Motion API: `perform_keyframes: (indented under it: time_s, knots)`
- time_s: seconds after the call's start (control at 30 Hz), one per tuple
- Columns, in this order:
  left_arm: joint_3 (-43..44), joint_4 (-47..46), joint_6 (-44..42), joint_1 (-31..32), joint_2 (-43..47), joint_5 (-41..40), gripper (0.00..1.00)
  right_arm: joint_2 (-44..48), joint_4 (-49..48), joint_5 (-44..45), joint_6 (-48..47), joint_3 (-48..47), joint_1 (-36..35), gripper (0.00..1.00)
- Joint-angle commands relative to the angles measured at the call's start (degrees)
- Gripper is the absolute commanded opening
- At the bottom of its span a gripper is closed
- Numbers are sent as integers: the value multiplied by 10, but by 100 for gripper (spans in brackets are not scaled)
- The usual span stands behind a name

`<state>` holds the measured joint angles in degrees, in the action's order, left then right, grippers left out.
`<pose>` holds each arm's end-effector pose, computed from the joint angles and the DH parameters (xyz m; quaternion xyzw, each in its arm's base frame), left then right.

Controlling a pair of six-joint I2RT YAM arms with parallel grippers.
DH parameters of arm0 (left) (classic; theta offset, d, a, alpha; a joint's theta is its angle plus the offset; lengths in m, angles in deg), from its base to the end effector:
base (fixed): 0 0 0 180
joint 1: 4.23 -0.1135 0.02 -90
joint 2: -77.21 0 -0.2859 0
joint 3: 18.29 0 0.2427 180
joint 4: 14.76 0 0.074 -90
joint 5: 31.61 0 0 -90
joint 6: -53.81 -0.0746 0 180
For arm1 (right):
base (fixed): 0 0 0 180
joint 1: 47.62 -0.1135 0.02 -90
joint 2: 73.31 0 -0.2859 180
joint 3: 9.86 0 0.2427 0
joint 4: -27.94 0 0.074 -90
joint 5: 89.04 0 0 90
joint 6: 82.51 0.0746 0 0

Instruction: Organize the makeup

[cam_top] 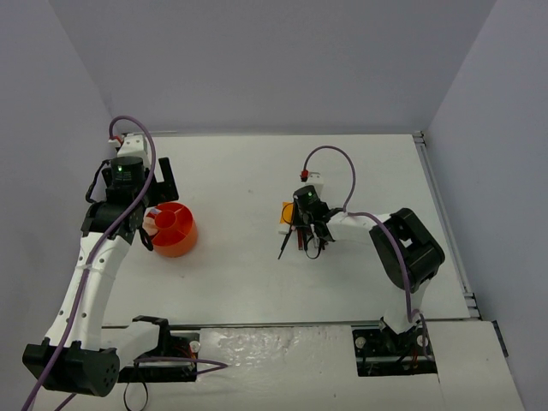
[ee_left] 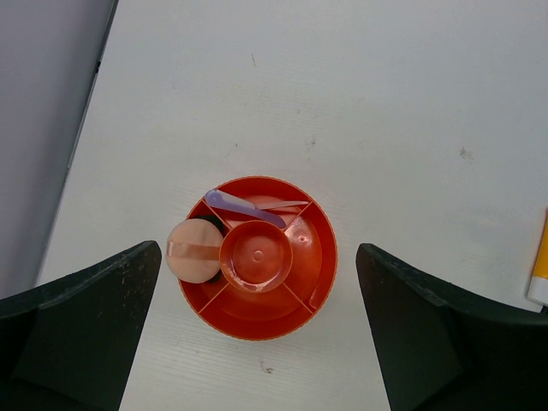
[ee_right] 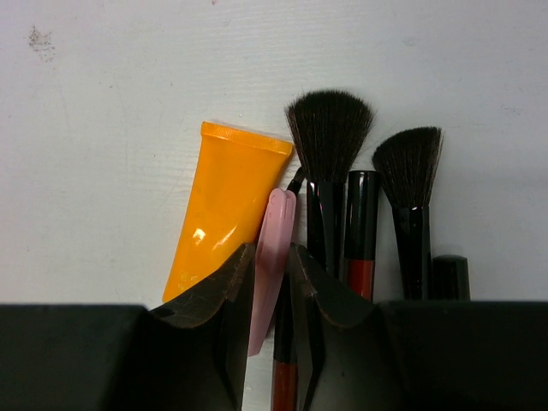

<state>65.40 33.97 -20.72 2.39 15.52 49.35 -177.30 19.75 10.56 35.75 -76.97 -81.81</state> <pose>0.2411 -0.0162 0.3897 -0.1067 0.8430 -0.0343 0.5260 0.3484 0.2216 0.1744 -0.0017 0.8583 0.2018 0.4718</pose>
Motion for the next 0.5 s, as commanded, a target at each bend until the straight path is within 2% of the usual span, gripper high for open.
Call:
perform_keyframes:
  time_s: [0.0,0.33,0.4,0.47]
  knots:
    - [6,-29,3,-5,10,2,97,-3,-16,9,-7,-29,3,21]
    - [5,-29,3,-5,9,5,97,-23,-11,2,-13,-43,3,25]
    - [4,-30,3,-5,9,6,97,-24,-14,1,-13,-42,2,23]
    - [4,-30,4,-5,9,6,97,-21,-18,1,-15,-40,2,15]
